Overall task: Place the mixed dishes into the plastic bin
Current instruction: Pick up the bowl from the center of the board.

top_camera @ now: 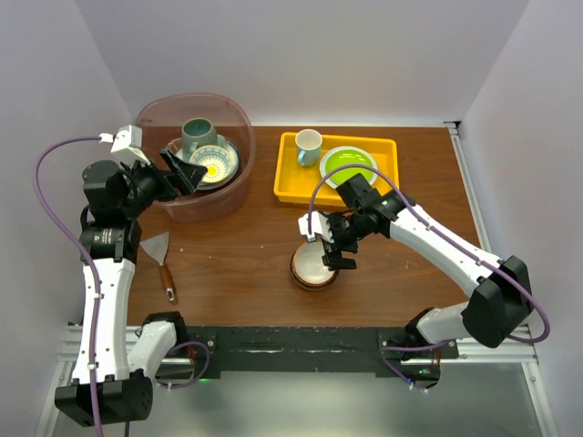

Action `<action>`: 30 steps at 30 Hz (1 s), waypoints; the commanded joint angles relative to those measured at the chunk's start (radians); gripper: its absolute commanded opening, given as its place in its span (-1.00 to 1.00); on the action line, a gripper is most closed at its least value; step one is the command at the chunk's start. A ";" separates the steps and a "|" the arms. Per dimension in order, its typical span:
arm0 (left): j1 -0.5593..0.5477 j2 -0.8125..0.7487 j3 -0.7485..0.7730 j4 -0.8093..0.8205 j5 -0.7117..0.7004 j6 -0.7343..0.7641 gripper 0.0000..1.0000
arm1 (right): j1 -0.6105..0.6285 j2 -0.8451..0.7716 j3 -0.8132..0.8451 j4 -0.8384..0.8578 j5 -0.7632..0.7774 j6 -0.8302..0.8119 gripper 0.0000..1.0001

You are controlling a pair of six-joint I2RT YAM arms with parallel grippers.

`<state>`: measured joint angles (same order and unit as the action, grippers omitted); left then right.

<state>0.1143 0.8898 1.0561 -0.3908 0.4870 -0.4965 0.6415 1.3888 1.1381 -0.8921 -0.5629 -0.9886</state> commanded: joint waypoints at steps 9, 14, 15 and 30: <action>-0.005 -0.011 0.001 0.007 0.019 0.006 1.00 | 0.004 0.013 -0.006 0.019 0.021 -0.013 0.80; -0.007 -0.015 -0.005 0.009 0.024 0.006 1.00 | 0.004 0.019 -0.005 0.025 0.018 -0.007 0.81; -0.005 -0.015 -0.007 0.009 0.022 0.006 1.00 | 0.006 0.021 -0.005 0.024 0.017 -0.005 0.81; -0.007 -0.020 -0.007 0.006 0.024 0.009 1.00 | 0.004 0.027 -0.005 0.032 0.017 0.004 0.82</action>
<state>0.1143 0.8848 1.0489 -0.3908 0.4915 -0.4961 0.6415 1.4078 1.1366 -0.8818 -0.5411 -0.9886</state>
